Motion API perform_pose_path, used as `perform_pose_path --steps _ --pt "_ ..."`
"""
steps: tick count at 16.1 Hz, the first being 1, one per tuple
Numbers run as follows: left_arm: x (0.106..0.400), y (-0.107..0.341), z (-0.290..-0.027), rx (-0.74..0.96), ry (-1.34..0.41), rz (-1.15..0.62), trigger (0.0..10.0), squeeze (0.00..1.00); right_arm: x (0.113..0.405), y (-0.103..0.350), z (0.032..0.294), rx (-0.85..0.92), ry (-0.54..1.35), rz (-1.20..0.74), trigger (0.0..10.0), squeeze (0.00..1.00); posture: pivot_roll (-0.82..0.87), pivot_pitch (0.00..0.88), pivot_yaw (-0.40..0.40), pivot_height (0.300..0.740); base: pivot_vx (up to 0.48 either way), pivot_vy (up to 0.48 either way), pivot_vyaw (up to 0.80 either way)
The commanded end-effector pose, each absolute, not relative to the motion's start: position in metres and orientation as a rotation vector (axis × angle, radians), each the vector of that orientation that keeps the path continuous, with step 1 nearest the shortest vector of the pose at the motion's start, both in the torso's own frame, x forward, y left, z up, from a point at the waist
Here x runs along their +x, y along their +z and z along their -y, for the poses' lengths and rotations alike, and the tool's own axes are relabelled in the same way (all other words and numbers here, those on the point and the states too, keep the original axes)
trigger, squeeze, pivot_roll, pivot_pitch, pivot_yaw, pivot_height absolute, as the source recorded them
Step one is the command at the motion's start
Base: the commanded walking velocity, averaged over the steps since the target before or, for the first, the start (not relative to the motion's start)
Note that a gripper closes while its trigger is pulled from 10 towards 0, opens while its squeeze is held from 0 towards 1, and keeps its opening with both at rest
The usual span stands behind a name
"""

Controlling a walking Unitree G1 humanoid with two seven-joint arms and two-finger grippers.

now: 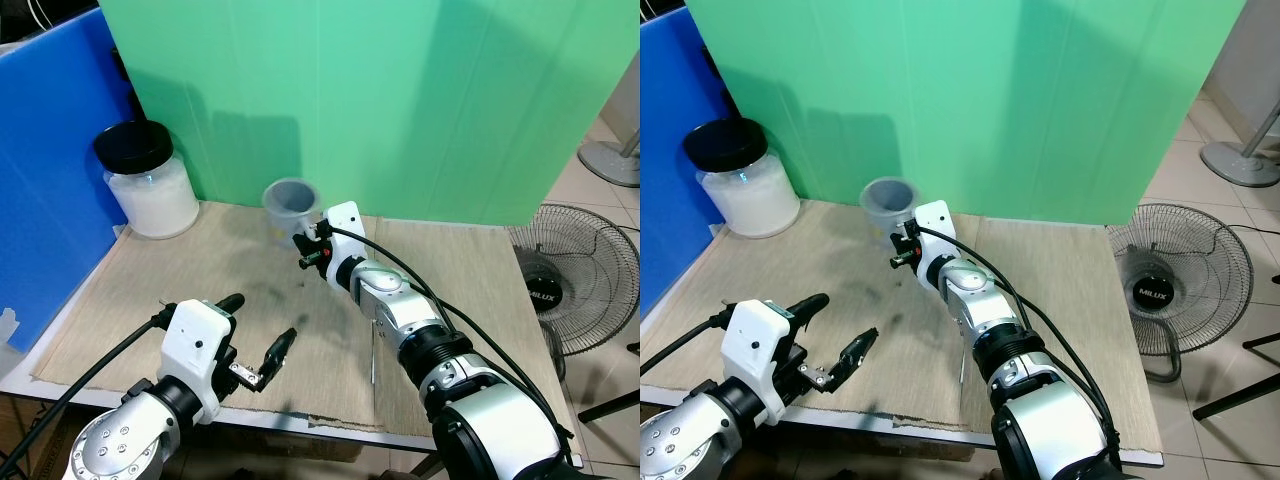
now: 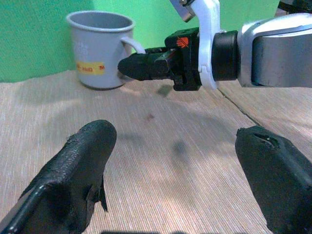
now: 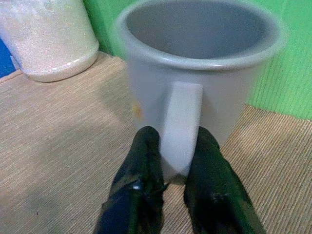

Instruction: Setting the table

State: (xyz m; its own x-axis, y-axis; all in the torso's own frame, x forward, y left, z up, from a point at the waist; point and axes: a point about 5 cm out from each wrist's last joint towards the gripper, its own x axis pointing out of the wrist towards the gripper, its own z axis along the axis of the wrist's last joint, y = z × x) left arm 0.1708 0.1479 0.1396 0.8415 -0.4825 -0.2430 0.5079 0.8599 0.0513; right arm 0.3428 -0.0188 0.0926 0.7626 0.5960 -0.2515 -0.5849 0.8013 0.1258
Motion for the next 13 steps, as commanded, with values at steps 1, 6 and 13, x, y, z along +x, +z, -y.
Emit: perform_pose_path --steps 1,6,13 --pt "0.171 0.14 -0.148 0.124 -0.528 -0.231 10.0 0.0 0.345 0.097 0.017 0.039 0.645 -0.27 0.0 0.0 0.0 0.033 0.019 0.74 0.0 0.0 0.0" --pt "0.172 0.141 -0.147 0.123 -0.528 -0.211 10.0 0.0 0.347 0.102 0.025 0.073 0.63 -0.234 0.0 0.0 0.0 0.011 0.016 0.74 0.0 0.0 0.0" --pt "0.184 0.151 -0.14 0.133 -0.336 -0.097 10.0 0.0 0.292 0.165 0.11 0.158 0.574 0.094 10.0 0.0 -0.03 0.0 0.027 0.74 0.0 0.0 0.0"
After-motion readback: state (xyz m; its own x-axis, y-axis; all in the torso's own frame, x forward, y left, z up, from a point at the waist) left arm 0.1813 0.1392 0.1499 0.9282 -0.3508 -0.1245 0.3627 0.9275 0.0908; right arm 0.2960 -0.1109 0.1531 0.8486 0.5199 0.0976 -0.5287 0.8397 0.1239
